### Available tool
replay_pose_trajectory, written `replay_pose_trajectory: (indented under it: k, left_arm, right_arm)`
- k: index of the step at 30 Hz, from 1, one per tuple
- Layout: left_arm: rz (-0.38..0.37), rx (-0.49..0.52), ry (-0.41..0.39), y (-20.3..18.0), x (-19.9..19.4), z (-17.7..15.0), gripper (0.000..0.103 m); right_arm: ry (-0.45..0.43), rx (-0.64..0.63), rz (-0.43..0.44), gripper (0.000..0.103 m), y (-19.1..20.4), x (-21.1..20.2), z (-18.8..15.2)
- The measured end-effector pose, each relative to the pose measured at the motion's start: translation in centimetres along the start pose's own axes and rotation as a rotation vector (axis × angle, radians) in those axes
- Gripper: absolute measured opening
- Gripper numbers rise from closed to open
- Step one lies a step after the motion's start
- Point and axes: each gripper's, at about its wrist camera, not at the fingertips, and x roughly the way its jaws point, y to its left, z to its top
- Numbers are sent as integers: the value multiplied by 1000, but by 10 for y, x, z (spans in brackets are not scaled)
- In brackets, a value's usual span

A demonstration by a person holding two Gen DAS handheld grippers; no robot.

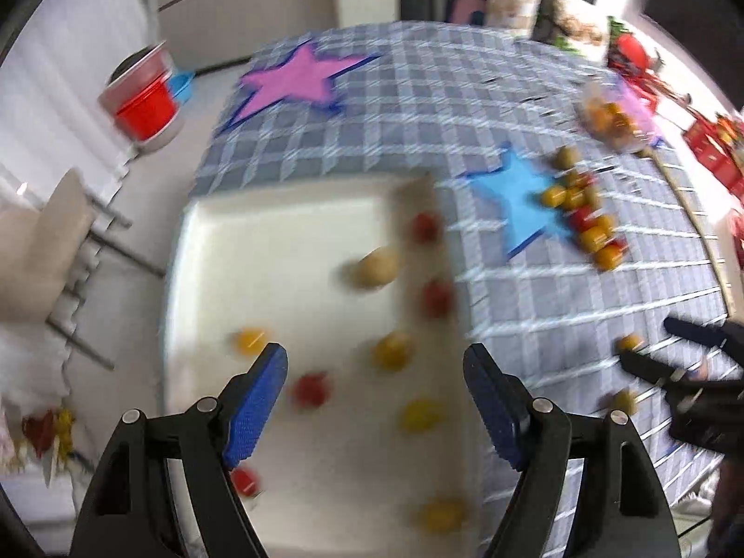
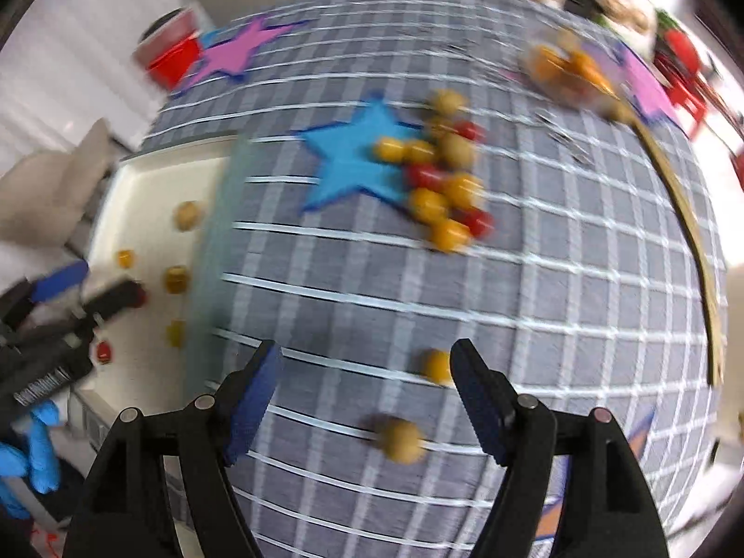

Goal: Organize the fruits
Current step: 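Grasp a yellow cherry tomato with the left tool while the right tool grasps another yellow one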

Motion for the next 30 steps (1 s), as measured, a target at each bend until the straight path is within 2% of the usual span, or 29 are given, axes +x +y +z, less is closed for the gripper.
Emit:
replay_pose_trajectory:
  k: [4, 7, 16, 17, 20, 30]
  left_arm:
    - [-62, 47, -12, -38, 11, 32, 79]
    - [-80, 60, 8, -60, 29, 52, 79]
    - [-54, 157, 43, -102, 88, 82, 77]
    - [-56, 165, 44, -105, 90, 83, 68]
    - [-55, 184, 49, -111, 99, 89, 66]
    - [-75, 214, 29, -126, 112, 103, 66]
  right_arm:
    - [11, 76, -22, 78, -33, 1, -10]
    - [11, 104, -20, 78, -43, 2, -14]
    - [29, 118, -3, 77, -50, 14, -20]
    - [28, 118, 1, 74, -50, 16, -20]
    - [31, 111, 5, 61, -45, 25, -11]
    - [39, 103, -9, 55, -45, 39, -8]
